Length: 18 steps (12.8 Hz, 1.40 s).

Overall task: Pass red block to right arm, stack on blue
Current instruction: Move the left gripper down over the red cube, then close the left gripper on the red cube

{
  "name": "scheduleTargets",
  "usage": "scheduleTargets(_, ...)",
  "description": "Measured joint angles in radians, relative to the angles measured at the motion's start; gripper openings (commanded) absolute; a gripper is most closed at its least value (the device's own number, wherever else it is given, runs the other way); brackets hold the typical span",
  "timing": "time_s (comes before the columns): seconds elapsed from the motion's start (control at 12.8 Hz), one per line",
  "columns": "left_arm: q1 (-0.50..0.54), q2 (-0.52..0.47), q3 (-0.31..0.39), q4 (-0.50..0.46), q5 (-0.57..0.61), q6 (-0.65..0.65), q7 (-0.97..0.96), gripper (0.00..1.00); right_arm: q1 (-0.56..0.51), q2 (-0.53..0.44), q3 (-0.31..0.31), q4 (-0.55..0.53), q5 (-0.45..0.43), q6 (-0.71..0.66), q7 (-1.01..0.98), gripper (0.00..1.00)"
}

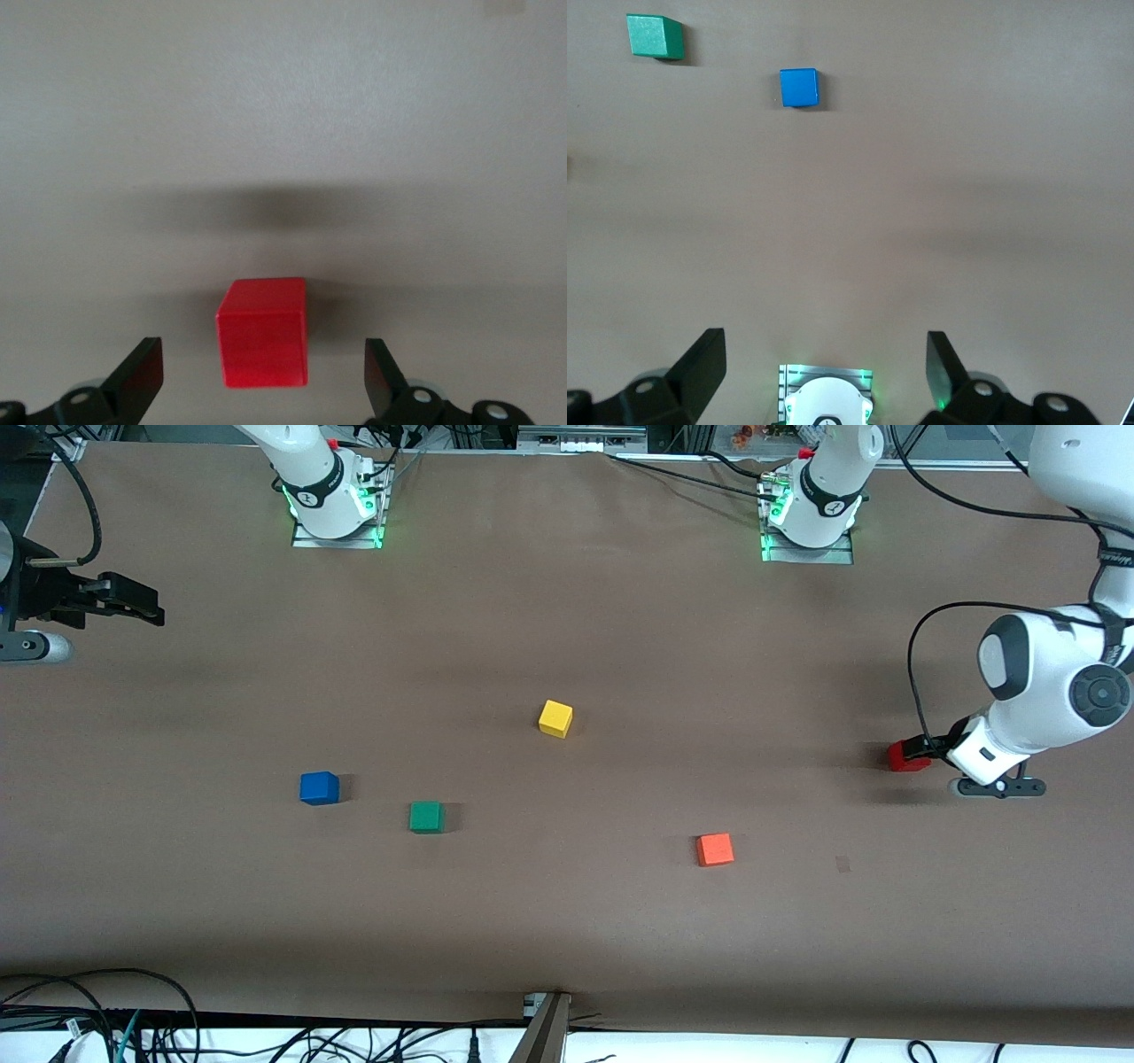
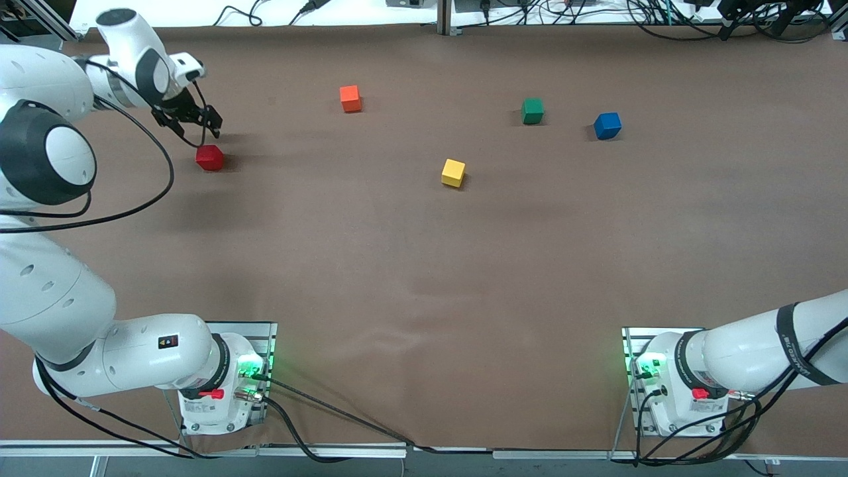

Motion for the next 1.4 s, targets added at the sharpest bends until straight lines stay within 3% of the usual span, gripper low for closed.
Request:
scheduleTargets(0.47, 0.026, 0.066, -0.001, -0.078, 0.0, 0.153, 0.029, 0.97, 0.0, 0.0, 0.0, 0.0, 0.0, 0.0, 0.0, 1.0)
scheduleTargets(0.55, 0.026, 0.074, -0.002, -0.081, 0.0, 0.16, 0.029, 0.77, 0.0, 0.0, 0.0, 0.0, 0.0, 0.0, 0.0, 1.0)
scheduleTargets(0.62, 0.026, 0.078, -0.003, -0.082, 0.0, 0.163, 0.03, 0.43, 0.0, 0.0, 0.0, 0.0, 0.0, 0.0, 0.0, 1.0)
scheduleTargets(0.7, 0.026, 0.08, -0.004, -0.082, 0.0, 0.163, 0.03, 0.22, 0.0, 0.0, 0.0, 0.0, 0.0, 0.0, 0.0, 1.0)
scheduleTargets(0.86, 0.026, 0.08, -0.005, -0.082, 0.0, 0.163, 0.031, 0.0, 0.0, 0.0, 0.0, 0.0, 0.0, 0.0, 0.0, 1.0)
scheduleTargets(1.17, 0.026, 0.079, -0.008, -0.058, 0.0, 0.135, 0.102, 0.0, 0.0, 0.0, 0.0, 0.0, 0.0, 0.0, 0.0, 1.0)
scheduleTargets(1.4, 0.027, 0.076, -0.028, 0.043, 0.0, 0.012, 0.182, 0.0, 0.0, 0.004, -0.001, 0.0, 0.0, 0.0, 0.0, 1.0)
